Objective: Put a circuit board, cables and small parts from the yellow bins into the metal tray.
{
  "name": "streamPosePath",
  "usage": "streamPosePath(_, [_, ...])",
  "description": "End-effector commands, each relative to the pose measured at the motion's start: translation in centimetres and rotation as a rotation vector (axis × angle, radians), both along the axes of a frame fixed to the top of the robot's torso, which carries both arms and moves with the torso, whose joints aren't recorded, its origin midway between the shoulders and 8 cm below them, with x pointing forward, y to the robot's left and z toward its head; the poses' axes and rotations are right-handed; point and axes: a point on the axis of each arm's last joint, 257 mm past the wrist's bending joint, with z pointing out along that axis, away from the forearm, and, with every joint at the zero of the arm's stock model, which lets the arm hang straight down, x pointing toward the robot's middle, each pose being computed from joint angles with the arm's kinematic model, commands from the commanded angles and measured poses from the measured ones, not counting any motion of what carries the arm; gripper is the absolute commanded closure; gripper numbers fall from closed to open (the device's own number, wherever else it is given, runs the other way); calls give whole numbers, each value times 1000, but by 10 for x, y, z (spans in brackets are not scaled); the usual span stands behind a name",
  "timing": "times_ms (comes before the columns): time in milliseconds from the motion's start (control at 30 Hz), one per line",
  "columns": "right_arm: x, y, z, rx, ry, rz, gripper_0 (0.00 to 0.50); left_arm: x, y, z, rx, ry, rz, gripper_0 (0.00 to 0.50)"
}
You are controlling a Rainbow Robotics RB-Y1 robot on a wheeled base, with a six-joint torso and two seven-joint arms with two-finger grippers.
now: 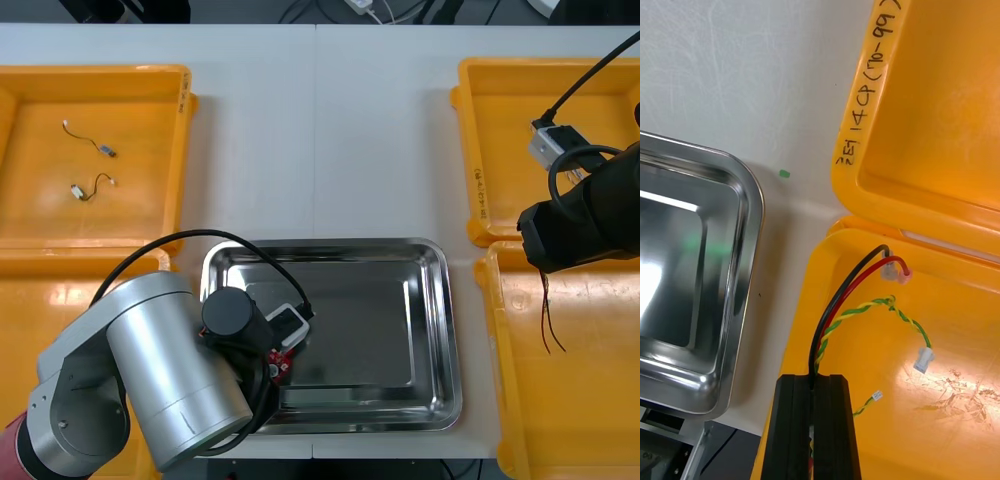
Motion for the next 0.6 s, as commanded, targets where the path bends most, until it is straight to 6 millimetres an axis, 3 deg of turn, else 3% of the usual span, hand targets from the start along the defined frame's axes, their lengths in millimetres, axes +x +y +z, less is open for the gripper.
streamPosePath(33, [5,8,8,-25,-33,73,500,-2,-17,2,5,-15,-55,500])
streamPosePath(533, [9,5,10,-34,-48,60,500,-9,-14,-11,41,-2,-57,500])
streamPosePath(600, [9,6,10,-31,-47,60,500,-10,-14,-11,41,0,-56,483])
